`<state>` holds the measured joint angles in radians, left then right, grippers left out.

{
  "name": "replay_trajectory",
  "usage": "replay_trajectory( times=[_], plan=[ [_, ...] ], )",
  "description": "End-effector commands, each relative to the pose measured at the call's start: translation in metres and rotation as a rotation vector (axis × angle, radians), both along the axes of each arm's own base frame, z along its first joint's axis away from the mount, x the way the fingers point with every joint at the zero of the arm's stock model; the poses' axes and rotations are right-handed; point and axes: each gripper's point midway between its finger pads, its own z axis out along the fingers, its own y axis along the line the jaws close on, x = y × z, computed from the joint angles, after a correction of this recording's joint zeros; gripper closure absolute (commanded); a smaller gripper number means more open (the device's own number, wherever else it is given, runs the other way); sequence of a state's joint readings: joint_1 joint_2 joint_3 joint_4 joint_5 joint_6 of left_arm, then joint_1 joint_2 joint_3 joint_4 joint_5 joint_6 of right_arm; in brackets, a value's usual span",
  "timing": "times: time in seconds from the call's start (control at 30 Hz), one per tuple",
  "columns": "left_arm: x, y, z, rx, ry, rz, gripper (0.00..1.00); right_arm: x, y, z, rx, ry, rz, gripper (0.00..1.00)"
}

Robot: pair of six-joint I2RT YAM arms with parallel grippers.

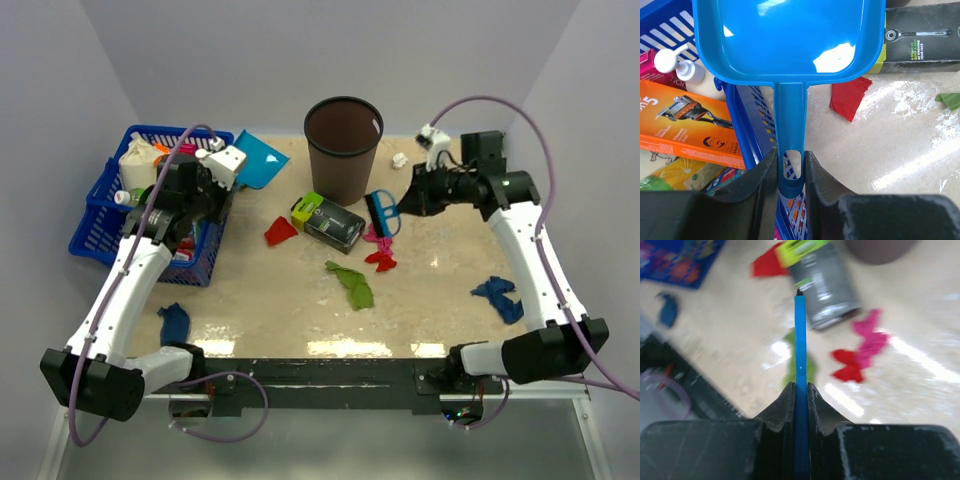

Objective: Sweep away the paper scraps from the table

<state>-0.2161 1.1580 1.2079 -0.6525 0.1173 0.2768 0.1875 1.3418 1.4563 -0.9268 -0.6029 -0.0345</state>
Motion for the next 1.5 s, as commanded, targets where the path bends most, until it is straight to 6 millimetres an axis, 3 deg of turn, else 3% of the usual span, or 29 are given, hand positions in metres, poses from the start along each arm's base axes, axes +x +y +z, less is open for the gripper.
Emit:
replay_trajectory(
  times=[0.0,0.1,0.13,0.27,0.4,0.43,0.5,0.53,0.57,0.67,0.8,0.83,0.87,0.93,1.07,1.17,1.27,1.47],
  plan=[
    [0.016,-0.009,0.037,-0.037,-0.118,-0.044,1.0,0.05,-0.067,-0.02,-0.246,-0.011,-0.239,1.0],
    [0.016,-0.01,0.044,-0.047,-0.127,-0.045,1.0,0.101,-0.107,-0.021,-0.415,-0.106,-0.392,1.0],
    [0.016,-0.01,0.045,-0.039,-0.134,-0.05,1.0,0.114,-0.111,-0.021,-0.455,-0.146,-0.368,1.0],
    [0.009,-0.01,0.039,-0.036,-0.112,-0.062,1.0,0.184,-0.121,0.008,-0.519,-0.389,-0.391,1.0],
    [0.001,-0.018,0.036,-0.062,-0.098,-0.108,1.0,0.236,-0.119,0.017,-0.586,-0.532,-0.347,1.0],
    [-0.001,-0.018,0.036,-0.063,-0.096,-0.112,1.0,0.249,-0.118,0.0,-0.634,-0.536,-0.289,1.0],
    [-0.004,-0.02,0.035,-0.068,-0.088,-0.123,1.0,0.268,-0.109,0.007,-0.716,-0.621,-0.211,1.0],
    [-0.005,-0.02,0.035,-0.068,-0.085,-0.125,1.0,0.28,-0.109,-0.012,-0.767,-0.606,-0.189,1.0],
    [-0.007,-0.02,0.035,-0.069,-0.08,-0.128,1.0,0.288,-0.102,-0.006,-0.791,-0.647,-0.172,1.0],
    [-0.01,-0.022,0.037,-0.072,-0.078,-0.144,1.0,0.309,-0.1,-0.025,-0.904,-0.695,-0.104,1.0],
    [-0.012,-0.023,0.04,-0.079,-0.083,-0.154,1.0,0.327,-0.107,-0.053,-1.037,-0.727,0.01,1.0],
    [-0.012,-0.023,0.041,-0.081,-0.083,-0.156,1.0,0.333,-0.108,-0.052,-1.058,-0.759,0.006,1.0],
    [-0.013,-0.024,0.04,-0.083,-0.079,-0.16,1.0,0.334,-0.11,-0.067,-1.076,-0.749,0.032,1.0],
    [-0.014,-0.024,0.041,-0.082,-0.078,-0.164,1.0,0.337,-0.111,-0.076,-1.129,-0.779,0.114,1.0],
    [-0.016,-0.024,0.043,-0.086,-0.078,-0.168,1.0,0.321,-0.106,-0.113,-1.146,-0.746,0.272,1.0],
    [-0.018,-0.023,0.044,-0.091,-0.083,-0.168,1.0,0.306,-0.104,-0.12,-1.128,-0.744,0.325,1.0],
    [-0.019,-0.021,0.042,-0.099,-0.079,-0.162,1.0,0.302,-0.105,-0.093,-1.068,-0.773,0.229,1.0],
    [-0.022,-0.025,0.035,-0.135,-0.058,-0.168,1.0,0.293,-0.079,-0.024,-0.893,-0.901,0.175,1.0]
  ],
)
